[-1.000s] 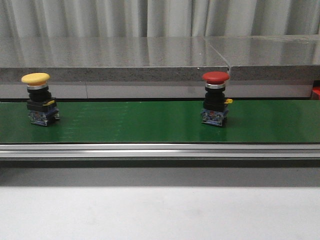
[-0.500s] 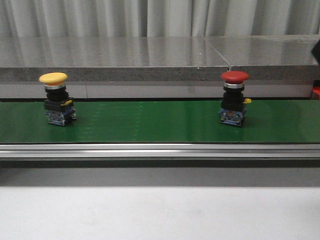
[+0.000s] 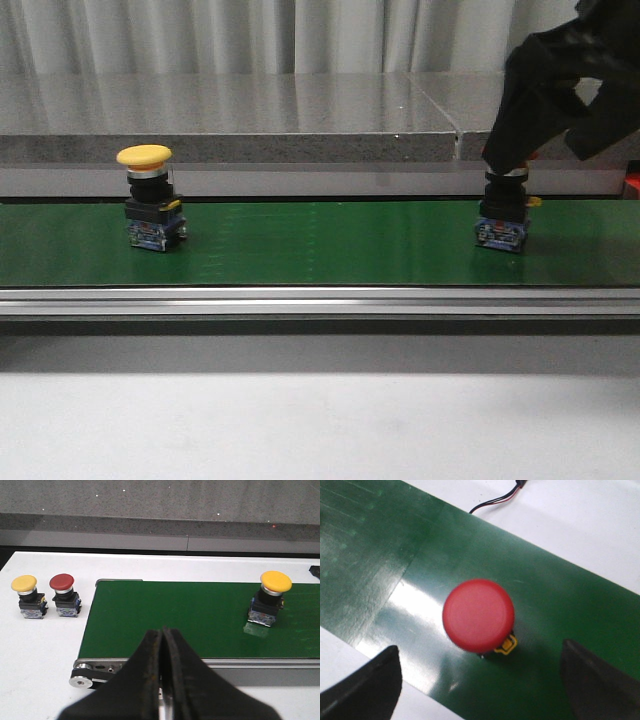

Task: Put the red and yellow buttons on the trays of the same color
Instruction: 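Move the right gripper down onto the red button on the conveyor and grasp it, then carry the red button into the red tray and open the right gripper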

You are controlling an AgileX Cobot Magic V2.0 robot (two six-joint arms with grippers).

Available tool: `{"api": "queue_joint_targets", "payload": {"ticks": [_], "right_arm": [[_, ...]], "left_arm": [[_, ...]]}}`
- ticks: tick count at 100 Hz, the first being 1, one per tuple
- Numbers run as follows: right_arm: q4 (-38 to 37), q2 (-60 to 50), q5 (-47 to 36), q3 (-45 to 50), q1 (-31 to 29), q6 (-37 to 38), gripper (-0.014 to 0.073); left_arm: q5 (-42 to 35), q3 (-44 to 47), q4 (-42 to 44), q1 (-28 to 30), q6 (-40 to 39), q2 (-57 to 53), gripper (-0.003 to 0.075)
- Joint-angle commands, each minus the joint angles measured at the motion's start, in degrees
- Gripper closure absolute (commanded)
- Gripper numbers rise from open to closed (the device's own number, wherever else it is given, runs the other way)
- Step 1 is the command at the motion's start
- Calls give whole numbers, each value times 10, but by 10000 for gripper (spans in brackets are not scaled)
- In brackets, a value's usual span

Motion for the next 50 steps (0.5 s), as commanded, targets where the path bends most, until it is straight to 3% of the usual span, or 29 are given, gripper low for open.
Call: {"api": "queue_joint_targets", "payload": {"ticks": [1,18,23,40,50], "right_arm": [[8,8,-33,-31,0,-7,-40],[3,48,-39,-44,0,-7,-16],[3,52,-39,-45,-1,-7,46],[3,52,-31,-50,-8,-7,393],[3,52,7,-76,-24,-7,461]], "left_arm": [[-42,-16,-4,-4,0,5,739],[-42,-16,-4,-4,0,5,739],[-42,-16,-4,-4,0,5,739],[-42,-16,-4,-4,0,5,739],[-42,-16,-4,-4,0,5,739]]}}
